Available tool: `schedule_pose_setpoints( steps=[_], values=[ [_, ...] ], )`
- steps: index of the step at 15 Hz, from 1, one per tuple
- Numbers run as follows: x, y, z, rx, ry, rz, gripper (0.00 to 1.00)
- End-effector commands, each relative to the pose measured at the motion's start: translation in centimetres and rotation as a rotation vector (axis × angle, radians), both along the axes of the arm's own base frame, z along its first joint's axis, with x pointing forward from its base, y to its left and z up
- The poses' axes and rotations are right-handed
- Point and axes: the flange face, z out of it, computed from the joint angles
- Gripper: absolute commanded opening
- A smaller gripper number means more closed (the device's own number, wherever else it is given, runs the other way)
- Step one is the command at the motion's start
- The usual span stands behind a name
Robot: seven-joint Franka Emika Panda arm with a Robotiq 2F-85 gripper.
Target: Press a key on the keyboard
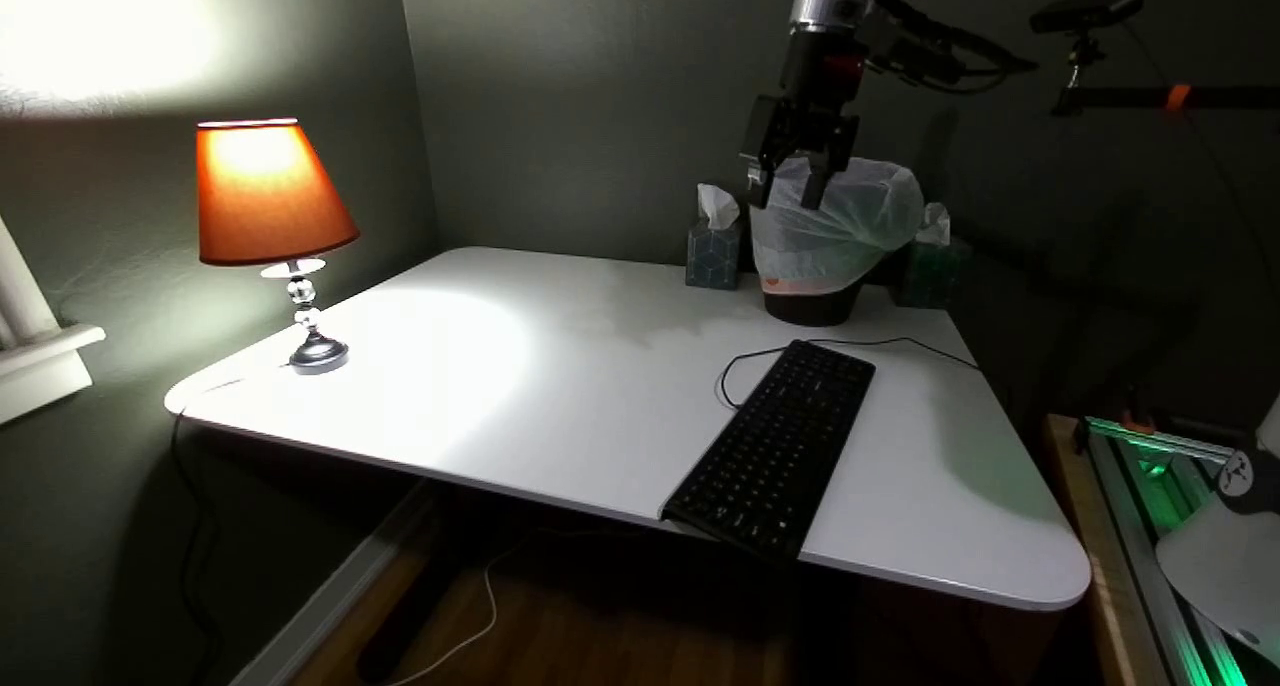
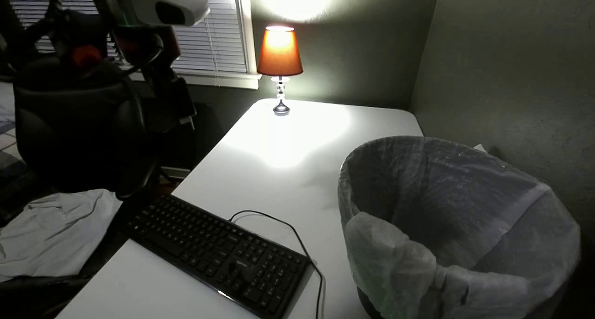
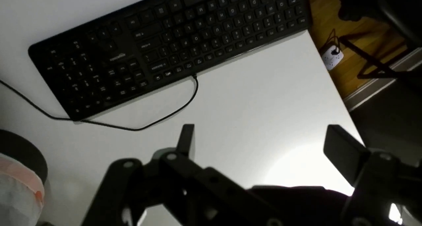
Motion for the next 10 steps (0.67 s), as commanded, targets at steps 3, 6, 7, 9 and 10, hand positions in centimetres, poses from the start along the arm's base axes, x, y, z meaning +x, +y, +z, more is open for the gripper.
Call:
schedule_pose_setpoints(
  steps=[3, 6, 7, 9, 10],
  values=[
    [-1.6, -4.3, -4.5, 0.107, -0.042, -0.238, 1.00],
    [-2.7, -6.1, -6.7, 0.173, -0.057, -0.352, 1.00],
    [-3.0, -6.5, -7.2, 0.190, -0.065, -0.389, 1.00],
    [-3.6, -7.3, -8.4, 0.223, -0.078, -0.455, 1.00],
    [-3.9, -7.8, -9.0, 0.211, -0.083, -0.480, 1.00]
  ],
)
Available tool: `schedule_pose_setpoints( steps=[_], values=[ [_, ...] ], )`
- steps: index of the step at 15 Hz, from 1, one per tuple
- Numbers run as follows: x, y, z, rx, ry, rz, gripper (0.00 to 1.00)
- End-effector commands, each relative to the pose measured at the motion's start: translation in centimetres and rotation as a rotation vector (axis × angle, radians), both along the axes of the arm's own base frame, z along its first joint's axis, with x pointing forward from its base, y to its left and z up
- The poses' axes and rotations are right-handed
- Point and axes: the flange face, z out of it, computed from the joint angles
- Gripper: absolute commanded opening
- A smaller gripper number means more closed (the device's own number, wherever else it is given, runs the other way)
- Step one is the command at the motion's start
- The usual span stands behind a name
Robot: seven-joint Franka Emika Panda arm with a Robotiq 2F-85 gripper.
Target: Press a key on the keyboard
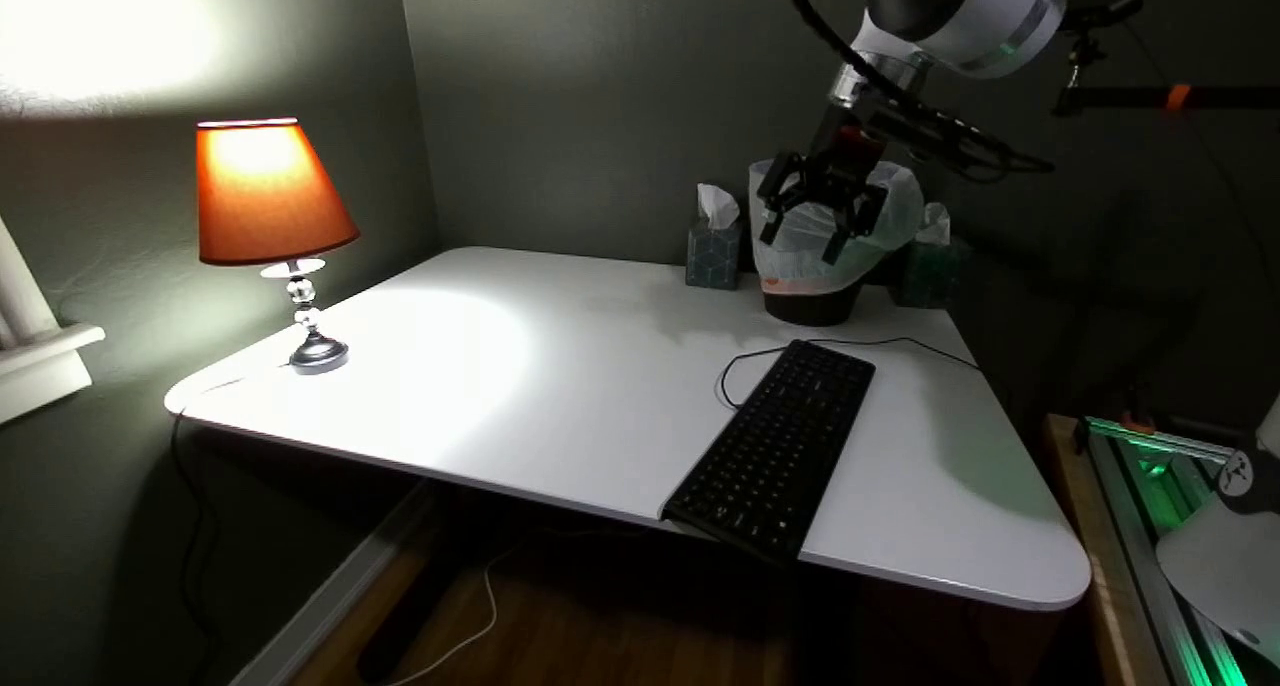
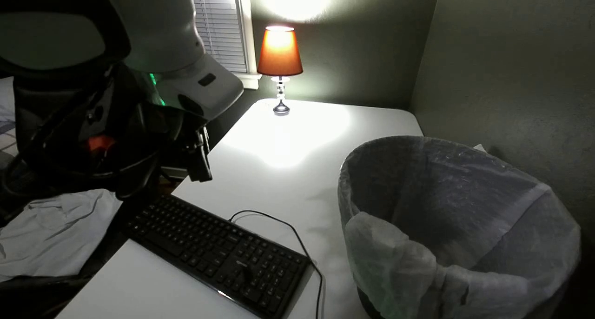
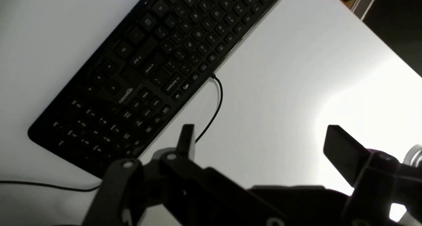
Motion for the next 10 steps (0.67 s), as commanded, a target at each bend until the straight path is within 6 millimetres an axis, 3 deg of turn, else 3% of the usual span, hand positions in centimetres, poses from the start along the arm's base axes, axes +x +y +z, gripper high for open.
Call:
schedule_pose_setpoints(
  steps=[1, 10],
  values=[
    [-1.3, -1.5, -2.3, 0.013, -0.018, -0.120, 1.00],
    [-4.2, -6.1, -5.9, 0.059, 0.091, -0.315, 1.00]
  ],
)
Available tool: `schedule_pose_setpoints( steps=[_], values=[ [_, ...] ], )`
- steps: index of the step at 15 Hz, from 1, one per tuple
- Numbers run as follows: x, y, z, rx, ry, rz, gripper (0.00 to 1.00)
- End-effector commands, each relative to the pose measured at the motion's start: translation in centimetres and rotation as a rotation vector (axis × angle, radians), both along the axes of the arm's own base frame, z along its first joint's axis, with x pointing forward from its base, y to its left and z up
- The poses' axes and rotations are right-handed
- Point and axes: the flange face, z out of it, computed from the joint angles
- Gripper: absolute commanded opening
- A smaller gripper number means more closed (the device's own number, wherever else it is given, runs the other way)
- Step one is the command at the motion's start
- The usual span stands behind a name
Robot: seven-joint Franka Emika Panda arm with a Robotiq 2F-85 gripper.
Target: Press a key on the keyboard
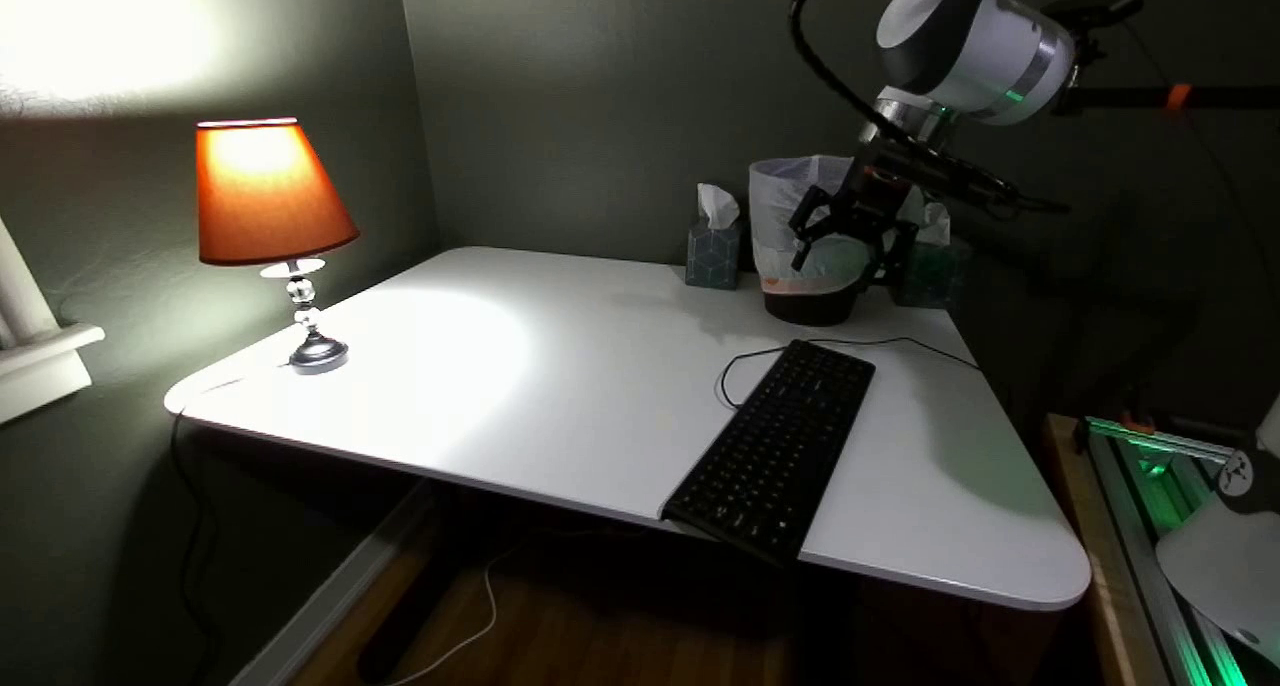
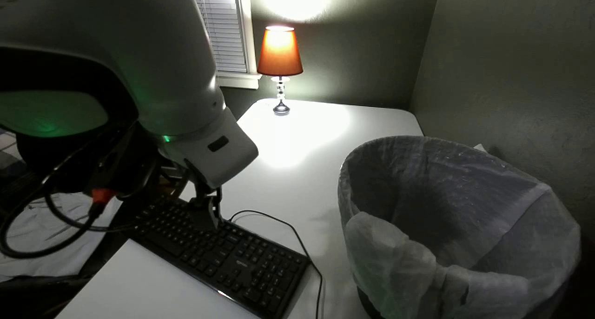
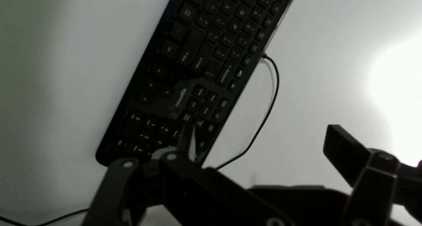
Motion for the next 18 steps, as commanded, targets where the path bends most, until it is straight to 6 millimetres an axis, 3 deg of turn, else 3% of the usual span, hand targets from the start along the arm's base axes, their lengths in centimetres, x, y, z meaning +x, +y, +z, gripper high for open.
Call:
schedule_pose_setpoints(
  steps=[1, 3, 4, 5, 14, 15, 18],
  values=[
    [-1.2, -1.6, -1.6, 0.027, 0.060, -0.094, 1.00],
    [-1.6, -2.3, -2.3, 0.029, 0.092, -0.130, 1.00],
    [-1.8, -2.6, -2.7, 0.036, 0.107, -0.144, 0.75],
    [-2.0, -2.9, -3.0, 0.039, 0.120, -0.159, 0.74],
    [-2.8, -5.6, -5.8, 0.082, 0.211, -0.266, 0.05],
    [-2.9, -5.9, -6.1, 0.083, 0.219, -0.281, 0.00],
    [-2.7, -6.7, -6.7, 0.084, 0.232, -0.311, 0.00]
  ],
)
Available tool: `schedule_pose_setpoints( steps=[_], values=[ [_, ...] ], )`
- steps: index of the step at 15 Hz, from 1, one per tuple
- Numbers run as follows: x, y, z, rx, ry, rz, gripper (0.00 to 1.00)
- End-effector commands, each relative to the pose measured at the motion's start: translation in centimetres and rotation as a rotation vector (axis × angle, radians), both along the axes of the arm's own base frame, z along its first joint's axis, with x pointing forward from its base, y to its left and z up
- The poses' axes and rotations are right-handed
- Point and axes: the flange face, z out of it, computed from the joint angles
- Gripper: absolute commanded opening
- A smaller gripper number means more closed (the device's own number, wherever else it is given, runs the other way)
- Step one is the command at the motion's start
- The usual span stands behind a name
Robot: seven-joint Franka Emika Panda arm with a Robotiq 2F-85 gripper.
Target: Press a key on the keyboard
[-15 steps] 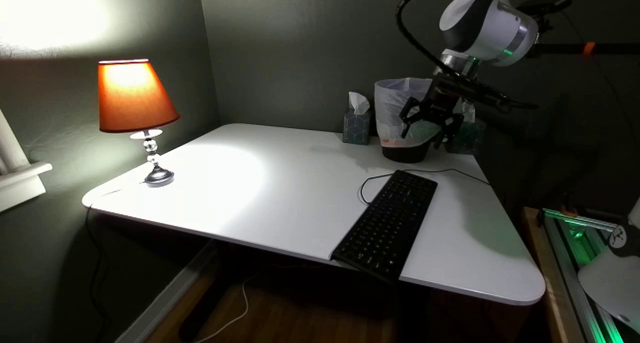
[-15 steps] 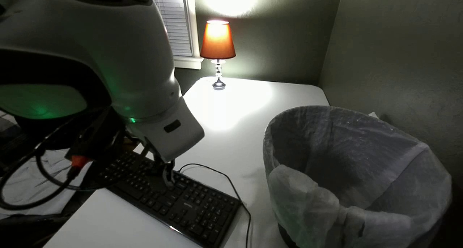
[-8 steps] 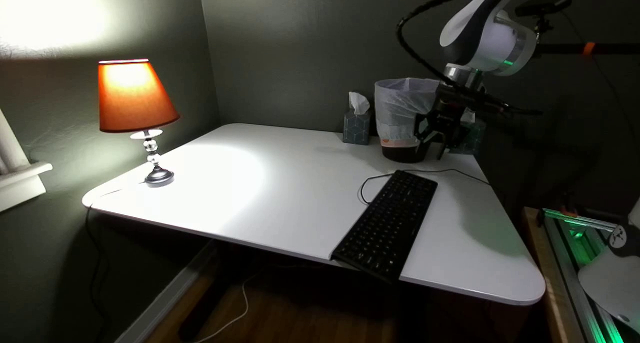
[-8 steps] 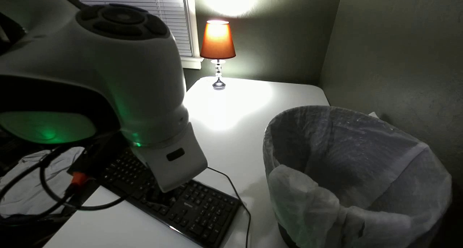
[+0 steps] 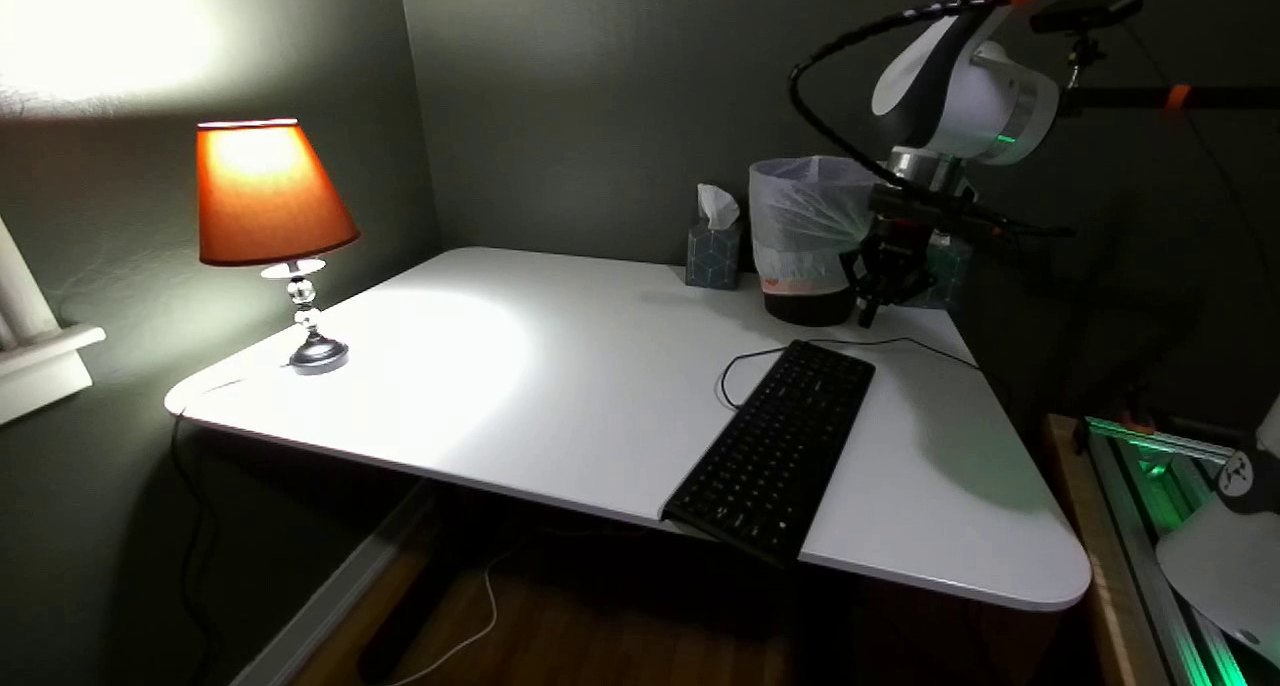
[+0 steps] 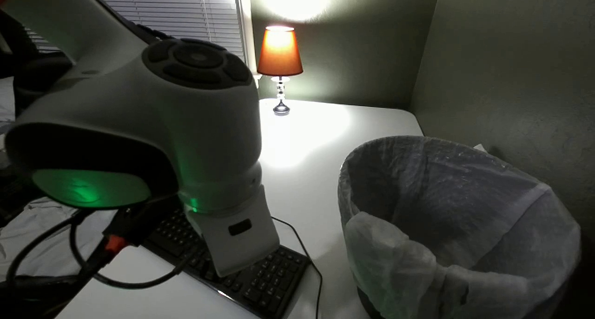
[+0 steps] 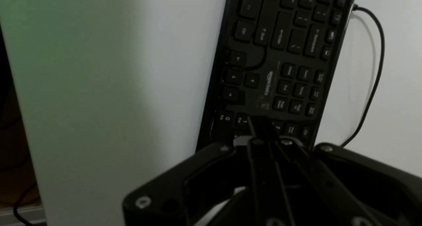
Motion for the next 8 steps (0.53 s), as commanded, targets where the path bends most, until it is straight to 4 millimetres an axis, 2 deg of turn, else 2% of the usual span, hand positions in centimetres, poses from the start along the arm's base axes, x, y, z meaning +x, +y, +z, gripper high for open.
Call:
schedule_pose_setpoints(
  steps=[1, 8],
  values=[
    [0.3, -1.2, -1.0, 0.020, 0.048, -0.037, 0.00],
    [-0.2, -2.9, -2.7, 0.031, 0.093, -0.092, 0.00]
  ],
)
